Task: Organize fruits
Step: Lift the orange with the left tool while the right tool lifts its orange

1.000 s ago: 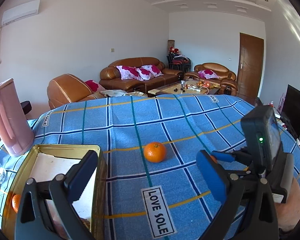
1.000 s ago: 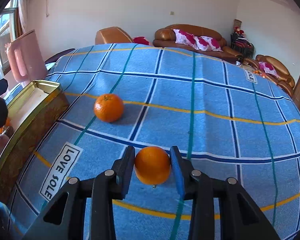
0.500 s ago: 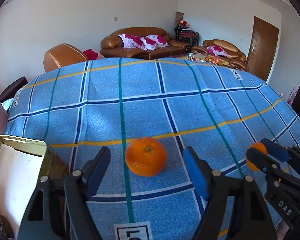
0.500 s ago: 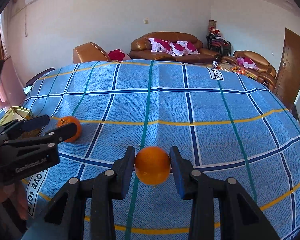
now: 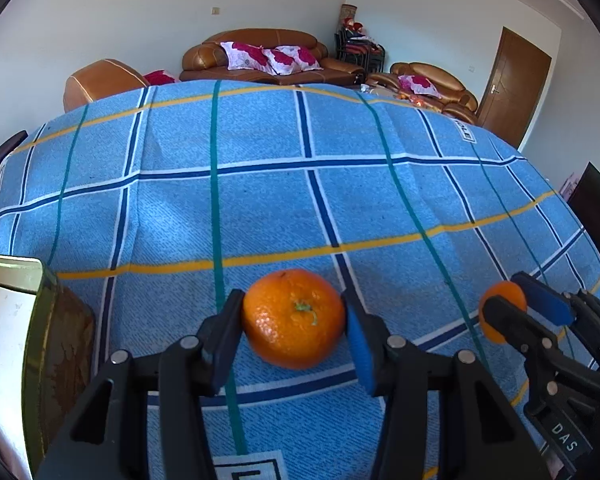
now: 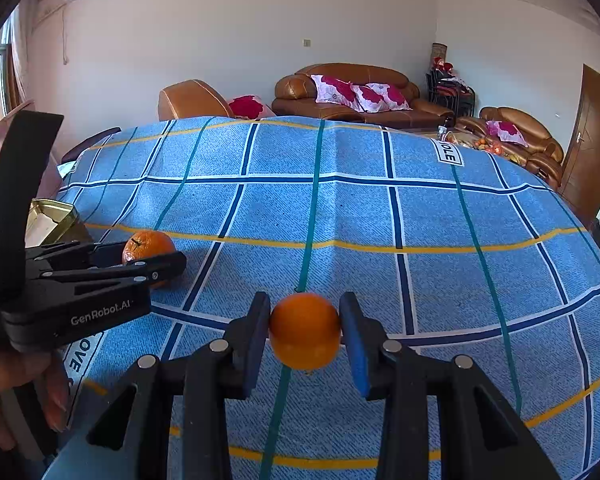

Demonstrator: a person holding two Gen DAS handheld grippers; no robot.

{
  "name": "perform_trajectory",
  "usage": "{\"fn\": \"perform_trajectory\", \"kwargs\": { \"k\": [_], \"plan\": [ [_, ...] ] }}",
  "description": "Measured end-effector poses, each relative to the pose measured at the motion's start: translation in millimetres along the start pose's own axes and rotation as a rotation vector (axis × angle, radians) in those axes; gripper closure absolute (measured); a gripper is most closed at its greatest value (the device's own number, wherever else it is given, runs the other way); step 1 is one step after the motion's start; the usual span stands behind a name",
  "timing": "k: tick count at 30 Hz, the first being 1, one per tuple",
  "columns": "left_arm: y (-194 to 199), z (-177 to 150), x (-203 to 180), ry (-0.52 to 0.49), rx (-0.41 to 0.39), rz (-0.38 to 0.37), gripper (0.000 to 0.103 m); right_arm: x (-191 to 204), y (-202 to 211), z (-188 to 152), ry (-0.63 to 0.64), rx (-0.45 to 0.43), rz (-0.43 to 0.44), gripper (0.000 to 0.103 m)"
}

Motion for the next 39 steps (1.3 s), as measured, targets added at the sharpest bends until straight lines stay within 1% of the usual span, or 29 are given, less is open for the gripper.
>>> {"fn": "perform_trajectory", "kwargs": {
  "k": [8,14,19,24,31,39],
  "plan": [
    [23,-5,-3,-0.018,-0.08,-0.004,0.053,4,6,-1,0.02,-0.029,0.007,0.065],
    [35,-7,2,-0.017,-0.129,-0.008,0.053,7,16,-1,0.039,-0.079,0.02,0.065],
    [44,-9,2,-0.024,-0.163,0.0,0.053,6,21,-1,0.042,-0.099,0.025,0.065],
    [51,-10,-5,-0.052,-0.2,0.015,0.053,7,26,-1,0.05,-0.124,0.031,0.065],
    [59,-12,-10,-0.081,-0.238,0.032,0.053,9,31,-1,0.061,-0.153,0.034,0.065],
    [66,-15,-9,-0.086,-0.274,0.04,0.053,10,36,-2,0.069,-0.177,0.036,0.065]
  ]
}}
Point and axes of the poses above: each gripper's, at about its wrist camera, not at the fingertips, and y roughly against the way its jaws point, x to its left, z to its top, the point moved 2 cm from there along -y, roughly the way its jaws point
